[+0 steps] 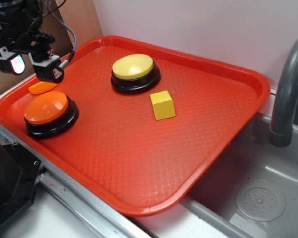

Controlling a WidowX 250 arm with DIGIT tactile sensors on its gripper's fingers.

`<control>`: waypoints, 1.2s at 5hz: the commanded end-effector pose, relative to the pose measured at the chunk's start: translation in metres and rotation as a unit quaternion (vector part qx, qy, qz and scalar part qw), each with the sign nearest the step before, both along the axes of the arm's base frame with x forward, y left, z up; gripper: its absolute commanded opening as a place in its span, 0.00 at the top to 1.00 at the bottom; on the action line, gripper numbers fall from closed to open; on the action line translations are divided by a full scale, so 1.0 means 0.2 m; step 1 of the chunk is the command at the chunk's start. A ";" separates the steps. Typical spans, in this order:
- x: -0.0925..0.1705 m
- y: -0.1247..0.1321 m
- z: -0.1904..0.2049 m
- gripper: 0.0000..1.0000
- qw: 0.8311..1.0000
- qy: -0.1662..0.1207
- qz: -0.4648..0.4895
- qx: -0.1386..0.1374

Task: Push the orange button.

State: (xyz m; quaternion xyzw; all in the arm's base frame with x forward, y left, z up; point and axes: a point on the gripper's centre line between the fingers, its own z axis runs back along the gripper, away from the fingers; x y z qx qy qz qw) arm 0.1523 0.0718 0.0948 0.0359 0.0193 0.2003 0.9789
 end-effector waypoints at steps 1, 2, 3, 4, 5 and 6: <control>0.01 0.02 0.12 0.00 0.999 -0.026 0.000 0.029; 0.02 0.01 0.13 0.00 0.999 -0.035 -0.013 0.032; 0.02 -0.01 0.14 0.00 0.998 -0.039 -0.024 0.034; 0.02 -0.02 0.18 0.00 0.998 -0.050 -0.033 0.036; 0.02 -0.03 0.19 0.00 0.997 -0.053 -0.037 0.033; 0.02 -0.03 0.21 0.00 0.997 -0.053 -0.037 0.030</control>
